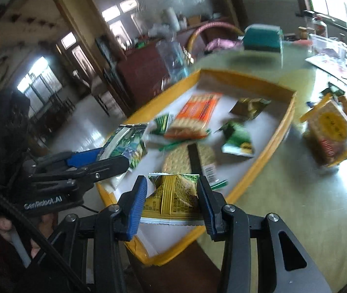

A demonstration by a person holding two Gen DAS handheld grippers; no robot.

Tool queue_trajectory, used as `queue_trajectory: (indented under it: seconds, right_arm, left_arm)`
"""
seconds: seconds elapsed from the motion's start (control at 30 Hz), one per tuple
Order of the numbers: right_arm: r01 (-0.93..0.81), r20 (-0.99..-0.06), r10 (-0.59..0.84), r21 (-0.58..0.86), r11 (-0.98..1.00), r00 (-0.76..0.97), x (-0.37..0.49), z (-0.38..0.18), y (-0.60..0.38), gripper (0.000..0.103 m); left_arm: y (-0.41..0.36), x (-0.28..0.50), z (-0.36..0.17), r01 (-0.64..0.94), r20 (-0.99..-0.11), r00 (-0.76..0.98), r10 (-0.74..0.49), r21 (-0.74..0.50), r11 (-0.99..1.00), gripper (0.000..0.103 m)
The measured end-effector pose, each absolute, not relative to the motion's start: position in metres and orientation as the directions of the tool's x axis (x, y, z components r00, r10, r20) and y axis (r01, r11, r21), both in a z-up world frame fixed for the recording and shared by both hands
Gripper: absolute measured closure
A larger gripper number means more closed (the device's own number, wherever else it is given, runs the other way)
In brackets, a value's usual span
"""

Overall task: Organize snacks
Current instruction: 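Carry both held packets over the yellow tray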

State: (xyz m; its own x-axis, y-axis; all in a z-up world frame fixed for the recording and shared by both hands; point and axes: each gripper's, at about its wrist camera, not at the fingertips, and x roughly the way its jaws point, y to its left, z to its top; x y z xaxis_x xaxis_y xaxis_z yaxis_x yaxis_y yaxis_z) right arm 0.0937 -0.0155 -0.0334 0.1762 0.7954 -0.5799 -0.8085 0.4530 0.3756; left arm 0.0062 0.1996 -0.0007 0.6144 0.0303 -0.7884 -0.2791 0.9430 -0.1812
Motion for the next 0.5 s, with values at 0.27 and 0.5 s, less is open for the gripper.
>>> queue_trajectory:
  seconds: [0.27, 0.5]
  right_arm:
    - [-0.831, -0.630, 0.751, 0.299, 0.469, 0.197, 0.083, -0.044, 0.004, 0.061]
    - [-0.840, -0.647, 0.730, 0.254, 0.479, 0.221, 0.081, -0.046, 0.009, 0.060]
  left_arm:
    - [0.202, 0.009, -0.018, -0.263, -0.809, 0.585, 0.052, -0.129, 0.956, 0.048]
    - [0.209, 0.010, -0.025, -0.286, -0.820, 0.570, 0.050, -0.140, 0.948, 0.046]
